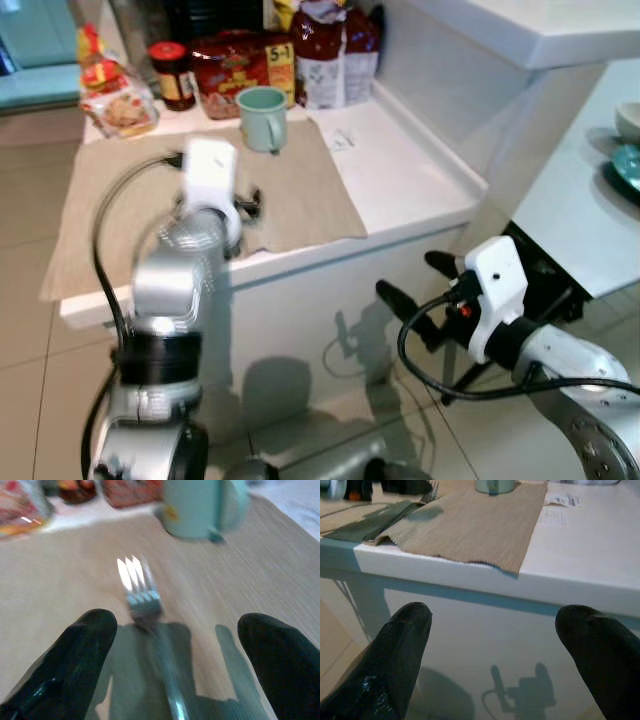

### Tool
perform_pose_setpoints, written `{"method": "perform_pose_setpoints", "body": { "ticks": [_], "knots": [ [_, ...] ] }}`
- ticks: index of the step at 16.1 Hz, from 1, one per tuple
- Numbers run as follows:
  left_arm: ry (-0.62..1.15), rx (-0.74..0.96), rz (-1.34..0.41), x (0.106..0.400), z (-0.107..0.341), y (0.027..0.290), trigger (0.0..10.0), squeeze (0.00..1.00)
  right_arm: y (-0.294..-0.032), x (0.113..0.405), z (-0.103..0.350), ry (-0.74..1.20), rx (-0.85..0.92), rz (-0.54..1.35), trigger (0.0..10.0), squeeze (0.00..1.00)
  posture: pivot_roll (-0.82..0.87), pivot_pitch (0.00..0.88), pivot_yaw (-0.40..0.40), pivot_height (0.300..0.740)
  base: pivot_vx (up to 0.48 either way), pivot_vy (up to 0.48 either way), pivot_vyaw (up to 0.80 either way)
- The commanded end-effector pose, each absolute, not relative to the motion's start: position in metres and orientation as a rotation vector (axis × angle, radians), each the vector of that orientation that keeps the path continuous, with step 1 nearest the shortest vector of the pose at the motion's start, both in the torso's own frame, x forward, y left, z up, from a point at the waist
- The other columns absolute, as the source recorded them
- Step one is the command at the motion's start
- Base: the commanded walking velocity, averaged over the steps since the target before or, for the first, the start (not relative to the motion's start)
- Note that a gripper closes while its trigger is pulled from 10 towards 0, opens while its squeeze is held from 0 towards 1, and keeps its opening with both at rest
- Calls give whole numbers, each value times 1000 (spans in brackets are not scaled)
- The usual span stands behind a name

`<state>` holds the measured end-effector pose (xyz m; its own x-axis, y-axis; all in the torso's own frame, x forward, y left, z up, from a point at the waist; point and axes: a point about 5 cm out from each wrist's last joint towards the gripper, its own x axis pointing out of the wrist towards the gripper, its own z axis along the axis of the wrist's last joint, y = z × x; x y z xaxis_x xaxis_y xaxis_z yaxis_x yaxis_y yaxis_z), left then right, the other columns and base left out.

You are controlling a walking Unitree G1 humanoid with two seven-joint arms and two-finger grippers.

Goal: Setting the table

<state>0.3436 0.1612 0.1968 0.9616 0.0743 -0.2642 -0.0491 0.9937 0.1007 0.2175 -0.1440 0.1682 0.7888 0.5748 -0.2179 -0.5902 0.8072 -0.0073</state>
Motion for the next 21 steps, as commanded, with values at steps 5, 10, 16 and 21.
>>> {"method": "perform_pose_setpoints", "body": {
  "ticks": [5,10,16,21],
  "knots": [
    [280,74,124,351,187,169,10000,0,-141,218,170,203,-78,674,10000,0,-23,19,-16,740,0,0,0],
    [257,95,204,358,185,184,9843,0,-141,222,173,192,-89,698,10000,0,-23,6,-25,740,0,0,0],
    [246,111,189,364,185,185,8588,0,-143,222,173,192,-94,703,10000,0,-26,7,-19,740,0,0,0],
    [251,111,150,365,189,179,5216,0,-142,221,172,195,-93,701,10000,0,-27,9,-8,740,0,0,0]
  ]
}}
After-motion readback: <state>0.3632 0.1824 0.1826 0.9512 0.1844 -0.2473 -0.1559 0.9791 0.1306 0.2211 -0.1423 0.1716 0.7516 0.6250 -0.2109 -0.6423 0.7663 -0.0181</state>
